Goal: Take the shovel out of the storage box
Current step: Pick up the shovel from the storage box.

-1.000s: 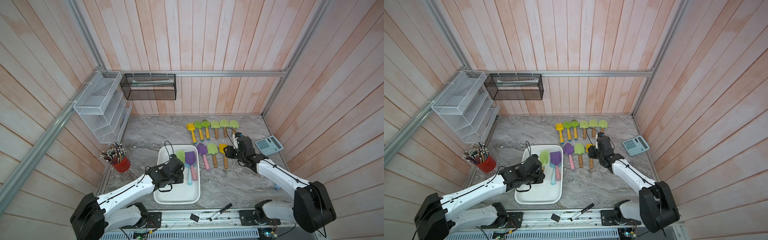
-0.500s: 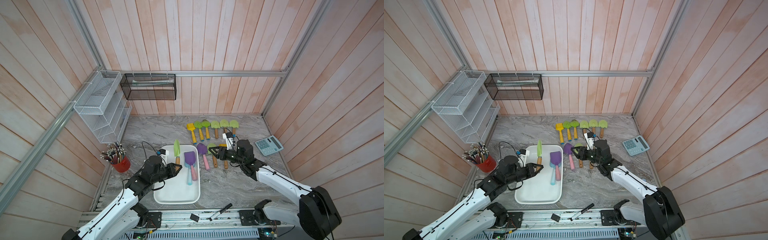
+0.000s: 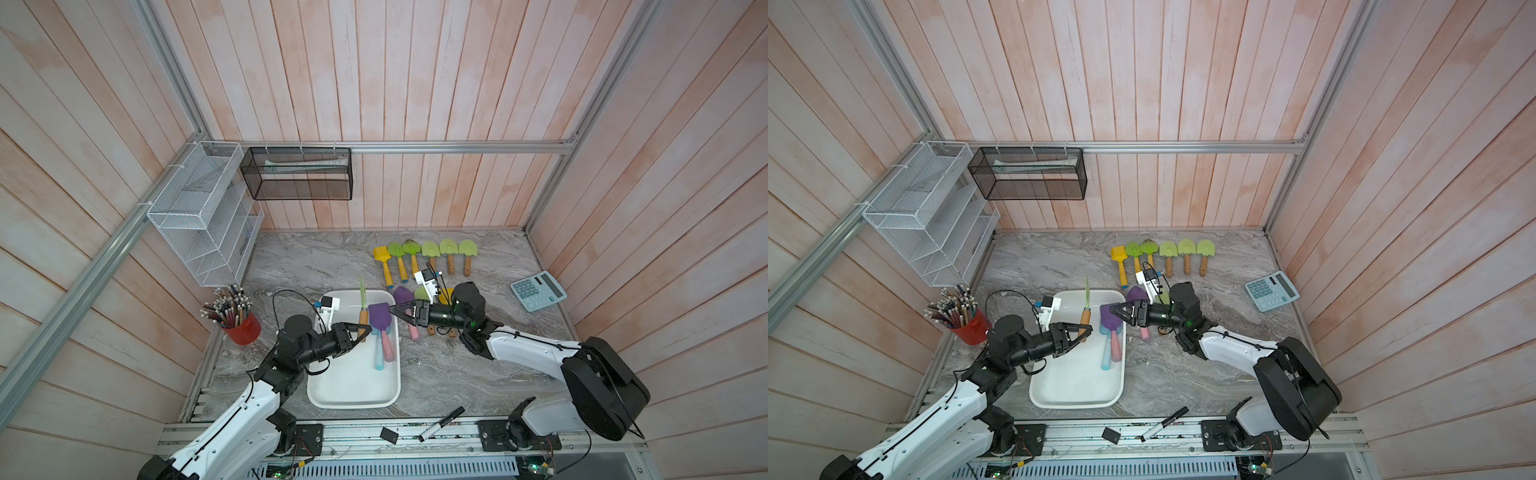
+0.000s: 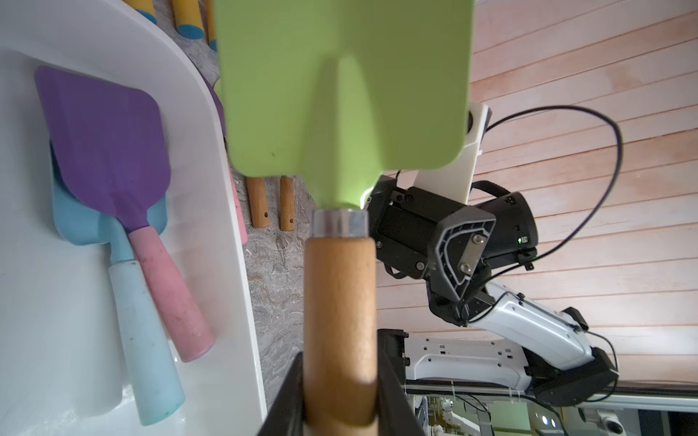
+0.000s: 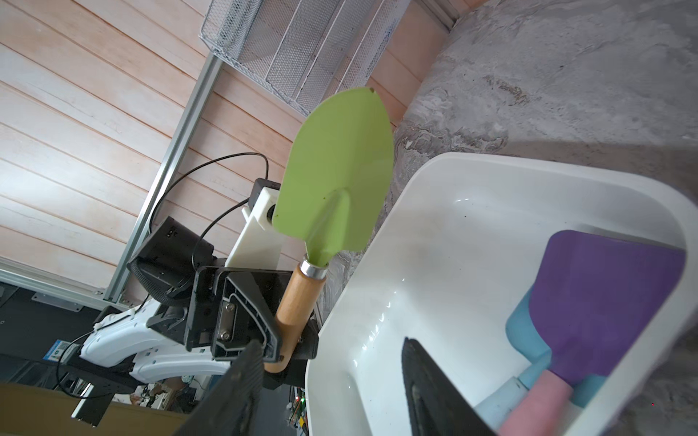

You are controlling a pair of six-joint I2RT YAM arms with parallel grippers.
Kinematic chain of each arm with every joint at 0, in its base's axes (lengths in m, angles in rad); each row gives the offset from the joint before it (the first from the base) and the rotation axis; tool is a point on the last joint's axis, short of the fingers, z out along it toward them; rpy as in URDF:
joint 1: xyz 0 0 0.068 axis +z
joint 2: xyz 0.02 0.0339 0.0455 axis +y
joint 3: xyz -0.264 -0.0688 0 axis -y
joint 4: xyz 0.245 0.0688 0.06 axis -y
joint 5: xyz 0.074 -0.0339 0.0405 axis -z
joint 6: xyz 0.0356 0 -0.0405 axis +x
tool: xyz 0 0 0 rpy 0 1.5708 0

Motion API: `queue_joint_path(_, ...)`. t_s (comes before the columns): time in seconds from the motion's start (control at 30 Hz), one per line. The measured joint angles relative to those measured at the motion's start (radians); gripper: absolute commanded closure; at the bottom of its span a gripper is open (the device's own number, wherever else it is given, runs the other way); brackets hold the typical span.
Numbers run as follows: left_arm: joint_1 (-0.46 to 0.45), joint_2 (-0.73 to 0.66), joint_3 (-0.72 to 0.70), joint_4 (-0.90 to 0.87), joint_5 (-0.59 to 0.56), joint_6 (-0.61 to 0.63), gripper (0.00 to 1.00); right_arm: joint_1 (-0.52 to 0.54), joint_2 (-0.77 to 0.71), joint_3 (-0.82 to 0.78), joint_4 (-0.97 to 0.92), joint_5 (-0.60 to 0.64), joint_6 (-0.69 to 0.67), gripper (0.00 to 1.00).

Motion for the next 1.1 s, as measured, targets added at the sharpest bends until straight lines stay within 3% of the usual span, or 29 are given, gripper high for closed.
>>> queue_joint_path(0.23,0.000,0.050,-0.053,0.223,0.063,-0.098,1.00,0.059,0.100,0.059,0.144,-0.051,0.072,0.39)
queue_joint_path(0.5,0.000,0.070,-0.065,0.332,0.094,-0.139,1.00,0.091,0.206,0.086,0.283,-0.087,0.161,0.42)
queue_joint_path(1.1,0.002,0.094,-0.076,0.414,0.104,-0.148,1.00,0.109,0.254,0.153,0.340,-0.107,0.213,0.67)
